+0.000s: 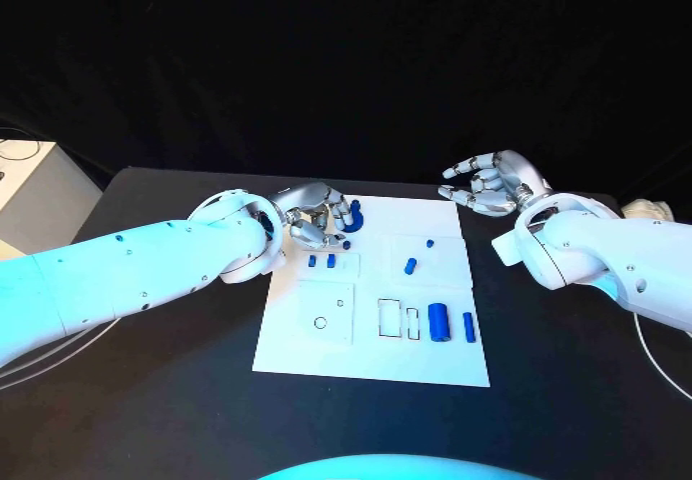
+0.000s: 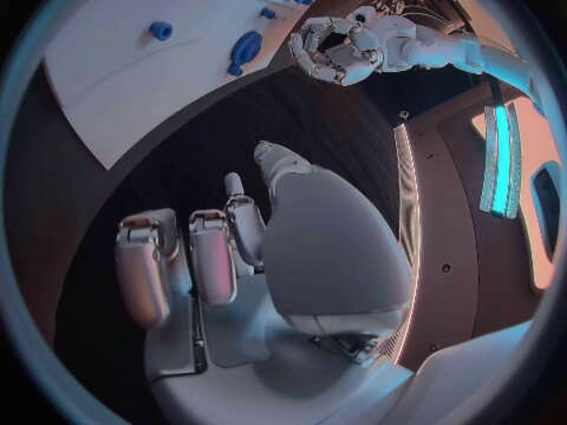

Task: Assemble the parts on the task board

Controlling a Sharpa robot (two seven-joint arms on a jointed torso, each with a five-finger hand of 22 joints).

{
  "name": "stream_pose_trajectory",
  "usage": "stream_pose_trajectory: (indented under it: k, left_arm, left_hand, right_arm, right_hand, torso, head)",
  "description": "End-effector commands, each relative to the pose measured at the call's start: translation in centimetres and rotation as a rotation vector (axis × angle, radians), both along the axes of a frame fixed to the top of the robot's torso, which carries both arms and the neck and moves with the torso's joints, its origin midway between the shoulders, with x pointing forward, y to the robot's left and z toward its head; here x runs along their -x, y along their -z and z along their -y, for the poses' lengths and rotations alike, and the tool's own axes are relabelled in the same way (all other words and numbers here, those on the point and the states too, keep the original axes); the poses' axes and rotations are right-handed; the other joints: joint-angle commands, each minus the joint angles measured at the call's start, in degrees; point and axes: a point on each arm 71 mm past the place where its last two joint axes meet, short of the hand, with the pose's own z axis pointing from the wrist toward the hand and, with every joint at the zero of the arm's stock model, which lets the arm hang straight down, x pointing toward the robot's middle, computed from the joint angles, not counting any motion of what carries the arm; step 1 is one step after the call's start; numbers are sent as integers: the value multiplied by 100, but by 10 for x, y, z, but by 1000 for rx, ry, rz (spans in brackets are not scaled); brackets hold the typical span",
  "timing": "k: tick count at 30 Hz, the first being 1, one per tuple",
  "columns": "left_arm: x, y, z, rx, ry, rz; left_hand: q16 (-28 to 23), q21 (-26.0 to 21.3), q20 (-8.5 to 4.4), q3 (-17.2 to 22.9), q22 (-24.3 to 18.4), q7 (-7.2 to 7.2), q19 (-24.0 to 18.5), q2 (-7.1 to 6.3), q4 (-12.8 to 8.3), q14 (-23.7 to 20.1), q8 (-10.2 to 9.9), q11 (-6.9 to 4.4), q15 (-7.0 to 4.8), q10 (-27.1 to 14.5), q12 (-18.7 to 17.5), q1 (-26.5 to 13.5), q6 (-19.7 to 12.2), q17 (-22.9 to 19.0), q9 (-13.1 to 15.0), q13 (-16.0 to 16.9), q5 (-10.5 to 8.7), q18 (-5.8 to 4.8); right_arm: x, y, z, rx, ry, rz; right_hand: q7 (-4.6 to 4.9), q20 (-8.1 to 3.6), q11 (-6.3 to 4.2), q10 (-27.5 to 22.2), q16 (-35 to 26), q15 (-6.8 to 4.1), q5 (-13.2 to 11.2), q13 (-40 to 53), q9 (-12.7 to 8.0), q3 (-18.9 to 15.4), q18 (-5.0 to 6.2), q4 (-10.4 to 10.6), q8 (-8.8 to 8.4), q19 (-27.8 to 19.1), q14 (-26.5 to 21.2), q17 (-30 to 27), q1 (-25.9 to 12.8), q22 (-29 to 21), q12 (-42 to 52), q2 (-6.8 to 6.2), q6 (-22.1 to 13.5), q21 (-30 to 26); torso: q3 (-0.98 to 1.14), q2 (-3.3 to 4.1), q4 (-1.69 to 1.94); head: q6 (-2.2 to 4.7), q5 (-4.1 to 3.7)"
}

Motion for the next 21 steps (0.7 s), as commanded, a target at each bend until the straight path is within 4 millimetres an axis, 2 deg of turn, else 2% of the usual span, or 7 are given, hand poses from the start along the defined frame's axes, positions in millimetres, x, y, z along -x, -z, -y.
stream_pose_trajectory:
  k: [1,5,9,15,21]
  left_arm:
    - [4,-2,10,-71,103,173]
    - [3,4,15,-114,118,184]
    - [1,7,18,-143,114,186]
    - [-1,13,19,-211,116,154]
    - [-3,16,23,-253,116,137]
  left_hand:
    - [-6,56,7,4,22,-62,-44,-64,-79,-32,-188,27,11,14,-251,-13,89,-180,-247,-239,-39,85]
    - [142,114,13,-3,50,-79,-7,-59,-121,108,-316,30,9,100,-450,-35,229,-167,-428,-434,-51,87]
    - [294,166,13,-16,74,-72,36,-65,-145,259,-376,30,9,162,-524,-51,284,-68,-511,-520,-50,87]
    - [471,240,11,12,116,-140,56,-69,-193,366,-439,15,-1,311,-633,-62,528,-8,-629,-650,-42,85]
    - [624,295,12,34,150,-163,62,-63,-216,468,-509,3,-9,422,-672,-80,669,109,-699,-708,-45,86]
  right_arm:
    - [0,0,-1,4,-16,8]
    - [1,1,-2,4,-17,7]
    - [1,1,-2,4,-18,7]
    - [1,1,-2,4,-19,6]
    - [1,1,-2,4,-20,6]
  right_hand:
    - [-1,13,2,-45,-26,35,29,282,-9,33,-38,-8,26,600,317,952,-1,1506,-12,-30,-50,25]
    - [-1,13,2,-45,-26,35,29,282,-9,33,-38,-8,26,600,317,952,-1,1506,-12,-30,-50,25]
    - [-1,14,3,-43,-25,36,32,282,-10,55,-38,-8,30,600,317,953,-12,1506,-9,-30,-52,25]
    - [-1,14,3,-43,-25,36,32,282,-10,55,-38,-8,30,600,317,953,-12,1506,-9,-30,-52,25]
    - [-1,14,3,-43,-25,36,32,282,-10,55,-38,-8,30,600,317,953,-12,1506,-9,-30,-52,25]
  torso:
    - [7,12,-10]
    - [7,20,-6]
    - [13,12,-1]
    - [19,13,-9]
    - [13,10,1]
  head:
    - [48,-20]
    - [58,-20]
    - [64,-26]
    - [42,-30]
    - [30,-36]
